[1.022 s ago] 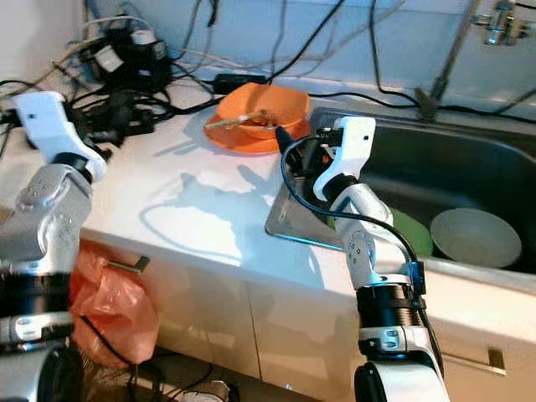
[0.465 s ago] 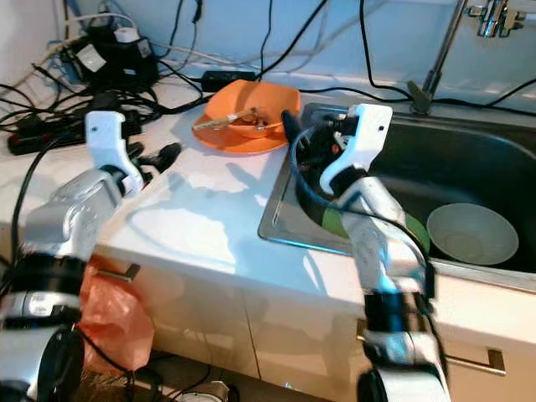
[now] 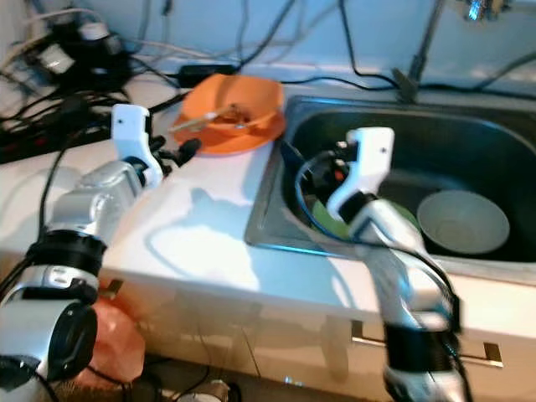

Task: Kitchen organization

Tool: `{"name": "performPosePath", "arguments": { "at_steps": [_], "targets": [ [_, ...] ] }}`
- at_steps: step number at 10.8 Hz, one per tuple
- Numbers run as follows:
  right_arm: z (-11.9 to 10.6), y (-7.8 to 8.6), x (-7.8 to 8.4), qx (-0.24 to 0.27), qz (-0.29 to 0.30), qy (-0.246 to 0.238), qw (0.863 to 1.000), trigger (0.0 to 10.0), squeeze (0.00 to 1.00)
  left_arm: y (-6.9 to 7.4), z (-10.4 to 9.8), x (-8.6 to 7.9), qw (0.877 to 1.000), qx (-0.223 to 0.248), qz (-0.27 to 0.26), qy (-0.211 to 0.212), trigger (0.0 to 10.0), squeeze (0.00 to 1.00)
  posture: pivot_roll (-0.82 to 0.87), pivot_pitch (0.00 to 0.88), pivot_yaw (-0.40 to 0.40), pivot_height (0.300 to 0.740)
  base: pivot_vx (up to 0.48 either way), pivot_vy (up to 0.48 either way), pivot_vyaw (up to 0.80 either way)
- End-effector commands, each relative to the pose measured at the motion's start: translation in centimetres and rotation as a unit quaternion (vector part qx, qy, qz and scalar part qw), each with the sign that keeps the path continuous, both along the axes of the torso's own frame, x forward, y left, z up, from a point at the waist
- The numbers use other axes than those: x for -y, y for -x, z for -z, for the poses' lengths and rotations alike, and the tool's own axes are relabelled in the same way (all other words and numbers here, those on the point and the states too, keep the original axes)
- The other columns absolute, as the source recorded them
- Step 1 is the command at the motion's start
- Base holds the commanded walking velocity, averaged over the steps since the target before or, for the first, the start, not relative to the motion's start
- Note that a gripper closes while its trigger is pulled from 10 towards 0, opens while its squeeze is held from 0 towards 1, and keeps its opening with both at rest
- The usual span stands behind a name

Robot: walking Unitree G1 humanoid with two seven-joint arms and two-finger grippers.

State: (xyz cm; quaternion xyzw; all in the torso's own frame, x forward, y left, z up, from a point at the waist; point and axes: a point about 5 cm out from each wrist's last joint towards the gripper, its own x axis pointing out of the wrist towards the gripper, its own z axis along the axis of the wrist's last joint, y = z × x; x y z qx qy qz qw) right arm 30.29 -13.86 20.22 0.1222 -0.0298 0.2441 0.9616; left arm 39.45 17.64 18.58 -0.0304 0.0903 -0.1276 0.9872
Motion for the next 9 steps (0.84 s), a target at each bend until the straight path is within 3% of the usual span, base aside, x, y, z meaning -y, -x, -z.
{"name": "performPosePath", "arguments": {
  "at_steps": [1,5,9],
  "targets": [
    [-0.5,0.8,0.1,0.001,-0.012,-0.002,1.0,10.0,0.0,-0.3,-0.4,0.4,1.0,0.006,0.014,-0.016,10.0,0.0,0.07,0.118,0.099,0.74,0.0,0.0,0.0],
    [-0.5,2.4,1.2,-0.006,-0.003,0.011,1.0,10.0,0.0,-0.9,-0.6,1.5,0.999,0.021,0.042,-0.02,10.0,0.0,0.03,0.137,0.106,0.74,0.0,0.0,0.0],
    [-1.0,2.6,1.4,-0.005,0.026,-0.017,0.999,10.0,0.0,-0.7,1.2,1.1,0.994,-0.029,0.075,-0.077,10.0,0.0,0.02,0.139,0.109,0.74,0.0,0.0,0.0]
  ]
}}
